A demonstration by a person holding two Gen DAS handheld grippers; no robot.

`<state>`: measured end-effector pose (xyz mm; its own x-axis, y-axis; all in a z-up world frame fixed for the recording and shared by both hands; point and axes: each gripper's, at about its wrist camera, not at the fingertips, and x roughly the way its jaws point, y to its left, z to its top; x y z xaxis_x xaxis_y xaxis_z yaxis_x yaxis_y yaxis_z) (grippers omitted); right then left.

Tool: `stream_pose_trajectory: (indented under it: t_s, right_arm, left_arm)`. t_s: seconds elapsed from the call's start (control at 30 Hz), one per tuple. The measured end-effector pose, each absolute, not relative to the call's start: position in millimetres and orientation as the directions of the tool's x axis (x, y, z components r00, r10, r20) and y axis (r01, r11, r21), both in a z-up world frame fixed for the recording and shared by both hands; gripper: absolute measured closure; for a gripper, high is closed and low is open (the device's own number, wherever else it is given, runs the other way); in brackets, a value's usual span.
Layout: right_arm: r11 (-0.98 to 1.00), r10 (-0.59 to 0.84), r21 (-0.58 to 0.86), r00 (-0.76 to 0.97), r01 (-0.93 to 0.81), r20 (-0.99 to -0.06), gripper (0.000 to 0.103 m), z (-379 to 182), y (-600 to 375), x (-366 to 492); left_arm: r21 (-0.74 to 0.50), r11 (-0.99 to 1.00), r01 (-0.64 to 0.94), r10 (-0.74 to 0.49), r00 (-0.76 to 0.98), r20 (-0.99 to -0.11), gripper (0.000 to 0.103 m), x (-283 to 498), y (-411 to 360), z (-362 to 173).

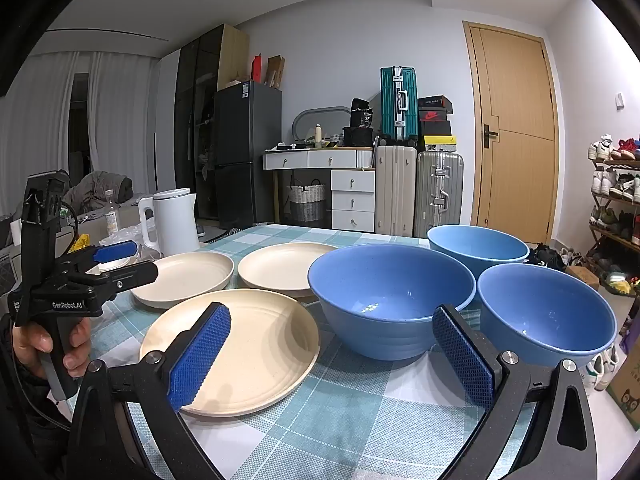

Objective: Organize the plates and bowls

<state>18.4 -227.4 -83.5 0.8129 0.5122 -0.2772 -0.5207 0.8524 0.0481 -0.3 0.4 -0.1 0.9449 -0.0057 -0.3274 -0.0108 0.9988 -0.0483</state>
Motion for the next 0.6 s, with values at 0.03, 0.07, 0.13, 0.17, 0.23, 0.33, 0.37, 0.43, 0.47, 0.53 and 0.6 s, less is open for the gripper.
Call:
stream_pose_trajectory:
  t_s: [0.03,0.07,0.13,0.17,0.23,0.33,0.37,0.43,0.47,0.53,0.6]
  right_arm:
    - [0.852,0.512,0.046,0.813,-0.521,-0.278,0.000,-83.5,-227.3,18.4]
    - [0.853,0.512,0.046,0.813,-0.521,-0.278,0.000,-83.5,-227.3,18.4]
    - [0.852,0.512,0.047,0.813,-0.521,-0.278,0.000,-83.6,-227.3,18.4]
    - [0.852,0.512,0.047,0.813,-0.521,-0.277,0.000,-83.6,-227.3,18.4]
    - [0.853,0.512,0.048,0.813,-0.521,-0.278,0.000,-83.6,-227.3,18.5]
    - [0.852,0.512,0.048,0.813,-0.521,-0.278,0.000,-83.6,-227.3,18.4]
    - [0.852,0.512,0.048,0.813,-0.521,-0.278,0.000,-83.6,-227.3,18.4]
    - [0.852,0.512,0.048,0.813,-0.521,-0.278,0.000,-83.6,-227.3,18.3]
    - [0.852,0.512,0.048,0.813,-0.521,-0.278,0.000,-83.6,-227.3,18.4]
    - [0.852,0.512,0.048,0.813,-0.521,-0.278,0.000,-83.6,-227.3,18.3]
    - [0.852,0.512,0.049,0.813,-0.521,-0.278,0.000,-83.6,-227.4,18.3]
  left_arm:
    - [-0.048,0.999,-0.010,-0.006,0.944,-0.329,0.001,-0.3,0.4,-0.1]
    - [-0.046,0.999,-0.010,-0.006,0.945,-0.328,0.001,-0.5,0.5,0.0]
    - [-0.043,0.999,-0.008,-0.006,0.945,-0.327,0.001,-0.9,1.0,0.1]
    - [-0.042,0.999,-0.008,-0.007,0.945,-0.327,0.001,-1.1,1.6,0.1]
    - [-0.041,0.999,-0.007,-0.006,0.945,-0.327,0.001,-1.6,3.2,0.2]
    - [-0.041,0.999,-0.011,-0.003,0.944,-0.331,0.001,-0.3,0.5,0.0]
    - [-0.041,0.999,-0.011,-0.003,0.944,-0.331,0.001,-0.5,0.7,0.0]
    - [-0.041,0.999,-0.011,-0.004,0.944,-0.331,0.001,-0.9,1.0,0.1]
    - [-0.038,0.999,-0.011,-0.002,0.943,-0.331,0.001,-0.2,0.1,0.0]
    - [-0.037,0.999,-0.011,-0.002,0.943,-0.332,0.001,-0.1,0.2,-0.1]
    - [-0.037,0.999,-0.011,-0.002,0.943,-0.332,0.001,-0.2,0.2,0.0]
